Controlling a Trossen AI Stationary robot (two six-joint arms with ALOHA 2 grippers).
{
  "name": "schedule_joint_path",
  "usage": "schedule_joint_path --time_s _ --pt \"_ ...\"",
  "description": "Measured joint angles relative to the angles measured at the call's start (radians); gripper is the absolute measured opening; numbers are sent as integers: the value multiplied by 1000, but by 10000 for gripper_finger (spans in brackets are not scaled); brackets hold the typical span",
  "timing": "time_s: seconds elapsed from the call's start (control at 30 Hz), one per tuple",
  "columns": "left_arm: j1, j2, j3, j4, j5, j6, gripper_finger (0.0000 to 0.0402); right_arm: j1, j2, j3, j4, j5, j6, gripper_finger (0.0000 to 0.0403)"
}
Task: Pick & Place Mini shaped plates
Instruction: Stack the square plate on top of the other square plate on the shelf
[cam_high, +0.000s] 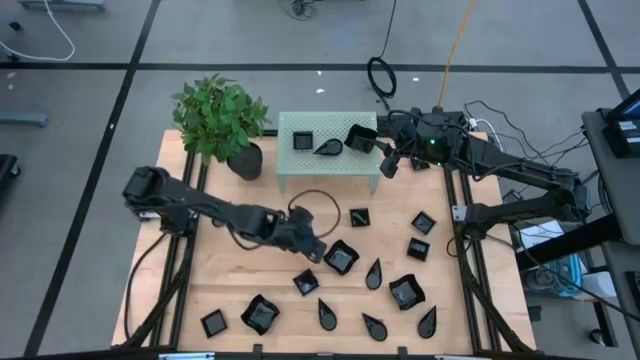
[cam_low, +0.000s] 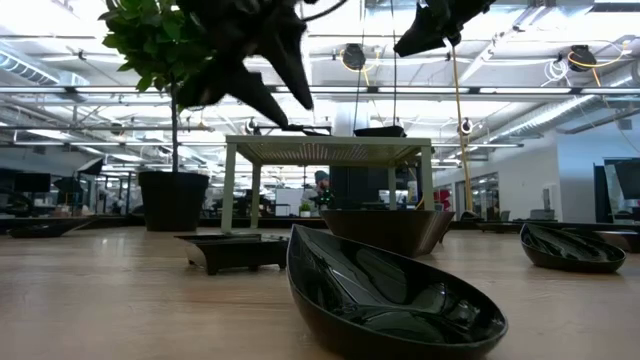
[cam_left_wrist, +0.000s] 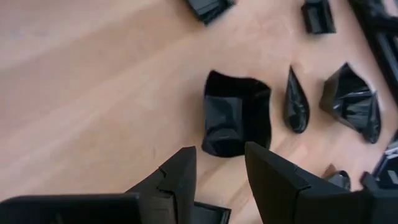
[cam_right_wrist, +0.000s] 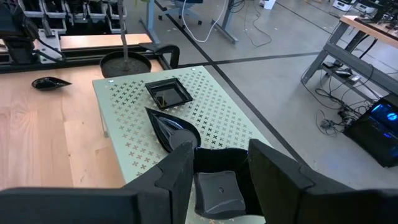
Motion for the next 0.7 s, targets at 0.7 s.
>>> schedule_joint_path --time_s 0.7 --pt "-122 182 0 209 95 76 141 0 0 0 0 0 0 141"
